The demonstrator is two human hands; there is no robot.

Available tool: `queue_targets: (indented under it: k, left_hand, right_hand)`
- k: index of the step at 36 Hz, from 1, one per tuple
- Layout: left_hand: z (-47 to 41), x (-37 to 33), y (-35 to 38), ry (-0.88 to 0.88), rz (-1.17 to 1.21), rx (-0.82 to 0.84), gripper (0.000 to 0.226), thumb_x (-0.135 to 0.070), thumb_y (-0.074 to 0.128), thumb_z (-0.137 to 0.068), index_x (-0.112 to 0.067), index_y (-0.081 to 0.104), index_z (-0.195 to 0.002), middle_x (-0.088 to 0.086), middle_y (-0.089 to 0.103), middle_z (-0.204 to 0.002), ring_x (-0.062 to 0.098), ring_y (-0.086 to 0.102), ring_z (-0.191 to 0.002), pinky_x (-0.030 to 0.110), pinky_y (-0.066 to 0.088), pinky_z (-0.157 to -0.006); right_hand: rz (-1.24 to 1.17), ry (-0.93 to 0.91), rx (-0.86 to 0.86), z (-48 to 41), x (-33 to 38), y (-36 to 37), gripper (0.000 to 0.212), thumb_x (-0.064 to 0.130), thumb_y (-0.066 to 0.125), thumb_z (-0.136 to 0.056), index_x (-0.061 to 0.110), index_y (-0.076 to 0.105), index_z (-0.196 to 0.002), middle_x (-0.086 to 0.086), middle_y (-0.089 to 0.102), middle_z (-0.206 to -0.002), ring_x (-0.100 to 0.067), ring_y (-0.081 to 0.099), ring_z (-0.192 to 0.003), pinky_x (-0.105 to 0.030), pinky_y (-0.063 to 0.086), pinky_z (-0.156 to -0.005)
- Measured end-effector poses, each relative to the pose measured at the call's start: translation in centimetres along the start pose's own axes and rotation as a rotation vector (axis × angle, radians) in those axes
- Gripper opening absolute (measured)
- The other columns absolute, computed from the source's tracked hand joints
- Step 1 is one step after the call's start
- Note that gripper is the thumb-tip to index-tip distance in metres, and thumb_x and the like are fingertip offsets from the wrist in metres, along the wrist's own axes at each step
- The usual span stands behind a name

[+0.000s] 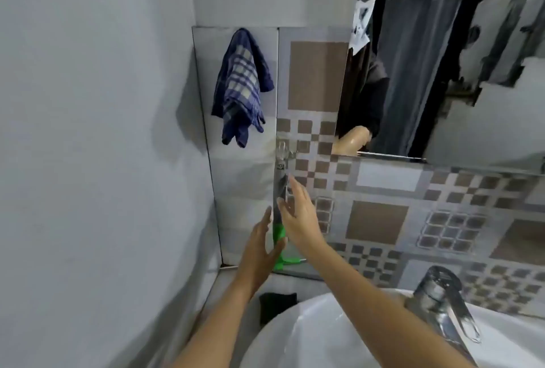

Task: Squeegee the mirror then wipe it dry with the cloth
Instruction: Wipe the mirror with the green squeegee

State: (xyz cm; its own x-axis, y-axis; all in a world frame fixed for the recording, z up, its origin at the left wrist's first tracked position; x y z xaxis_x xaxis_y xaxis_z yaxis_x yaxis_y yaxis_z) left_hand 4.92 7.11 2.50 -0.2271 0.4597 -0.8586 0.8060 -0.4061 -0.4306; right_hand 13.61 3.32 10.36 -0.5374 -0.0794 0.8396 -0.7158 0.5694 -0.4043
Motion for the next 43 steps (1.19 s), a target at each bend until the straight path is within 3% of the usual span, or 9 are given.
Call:
queue_targets:
  k: [3,6,9,12,16,23,28,33,43]
  left_hand:
    - [0.0,0.7,1.8,-0.025,0.196,0.101,0.070,-0.028,0.061,-0.088,-0.044,0.019,-0.142,-0.002,0.046,-0.140,0.009,0.048,-0.124,0.022,0.046,-0.095]
    - [0.2,2.4,2.5,-0.047,0.326,0.074,0.083,-0.058,0.065,-0.073,-0.034,0.026,-0.143,-0.006,0.052,-0.134,0.010,0.051,-0.122,0.033,0.046,-0.097]
    - [0.3,2.4,3.0,-0.068,0.337,0.107,0.069,-0.032,0.062,-0.084,-0.035,0.026,-0.142,-0.019,0.051,-0.131,0.005,0.050,-0.122,0.033,0.047,-0.098]
    - [0.1,2.3,3.3,-0.090,0.347,0.133,0.069,-0.006,0.057,-0.089,-0.031,0.023,-0.144,-0.028,0.050,-0.120,-0.012,0.051,-0.110,0.011,0.047,-0.082]
    - [0.8,0.9,2.6,-0.055,0.274,0.116,0.076,0.002,0.055,-0.088,-0.041,0.019,-0.140,-0.026,0.048,-0.119,-0.015,0.052,-0.105,0.006,0.046,-0.078]
    - [1.4,-3.0,0.9,0.004,0.106,0.153,0.080,-0.001,0.048,-0.091,-0.063,0.013,-0.128,0.001,0.041,-0.143,0.020,0.044,-0.127,0.044,0.043,-0.103]
    - [2.2,-7.6,-0.1,0.141,-0.006,0.248,0.068,-0.016,0.046,-0.096,-0.065,0.014,-0.130,-0.001,0.032,-0.148,0.019,0.039,-0.129,0.048,0.038,-0.107]
    - [2.9,-11.5,0.3,0.193,-0.135,0.358,0.082,-0.001,0.046,-0.091,-0.064,0.013,-0.130,0.002,0.031,-0.147,0.014,0.038,-0.126,0.037,0.039,-0.105]
    - [4.1,-17.8,0.7,0.310,-0.206,0.331,0.062,-0.008,0.056,-0.089,-0.048,0.034,-0.131,0.000,0.053,-0.124,0.018,0.055,-0.097,0.034,0.048,-0.093]
  right_hand:
    - [-0.100,0.046,-0.069,-0.3,-0.8,0.7,0.059,0.010,0.049,-0.092,0.024,0.024,-0.144,0.000,0.034,-0.148,-0.015,0.031,-0.136,-0.038,0.030,-0.113]
    - [-0.149,0.068,-0.117,-0.1,-1.5,0.8,0.060,0.004,0.049,-0.092,0.028,0.027,-0.142,0.002,0.037,-0.147,-0.014,0.033,-0.135,-0.036,0.031,-0.112]
    - [-0.128,0.040,-0.144,-0.3,-1.3,0.4,0.060,0.000,0.050,-0.091,0.026,0.030,-0.141,0.002,0.040,-0.144,-0.015,0.037,-0.132,-0.037,0.036,-0.110]
    - [-0.122,0.033,-0.165,-0.2,-1.1,0.0,0.061,-0.003,0.051,-0.089,0.024,0.033,-0.140,0.002,0.042,-0.142,-0.016,0.039,-0.131,-0.041,0.039,-0.107]
    - [-0.137,0.021,-0.168,0.4,-0.5,-0.5,0.063,-0.004,0.051,-0.088,0.025,0.032,-0.141,0.007,0.043,-0.134,-0.017,0.042,-0.127,-0.041,0.042,-0.105]
    - [-0.244,-0.009,-0.288,2.0,0.8,-4.1,0.065,-0.001,0.056,-0.086,0.027,0.033,-0.139,-0.003,0.047,-0.135,-0.016,0.049,-0.117,-0.043,0.049,-0.097]
    - [-0.334,-0.101,-0.239,2.6,3.4,-8.9,0.072,-0.004,0.058,-0.084,0.023,0.024,-0.142,-0.004,0.045,-0.131,-0.018,0.050,-0.119,-0.034,0.052,-0.094]
    - [-0.317,-0.158,-0.226,3.7,5.3,-14.4,0.087,-0.005,0.068,-0.075,0.032,0.021,-0.139,-0.004,0.035,-0.141,-0.018,0.047,-0.122,-0.040,0.049,-0.098]
    - [0.109,-0.127,-0.236,9.2,4.8,-24.9,0.043,0.024,0.085,-0.059,0.019,0.056,-0.091,0.000,0.060,-0.088,-0.020,0.059,-0.083,-0.031,0.052,-0.072]
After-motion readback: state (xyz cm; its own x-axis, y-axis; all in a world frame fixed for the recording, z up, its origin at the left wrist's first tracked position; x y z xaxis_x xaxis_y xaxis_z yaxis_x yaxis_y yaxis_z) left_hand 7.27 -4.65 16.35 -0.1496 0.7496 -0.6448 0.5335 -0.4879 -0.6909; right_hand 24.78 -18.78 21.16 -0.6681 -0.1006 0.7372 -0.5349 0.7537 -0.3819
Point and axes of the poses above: each hand's wrist, its own z-axis away from the middle knuckle, its own y-axis out of the palm, x = y × z, the point moved 9 cm from there along -z, towards the middle knuckle
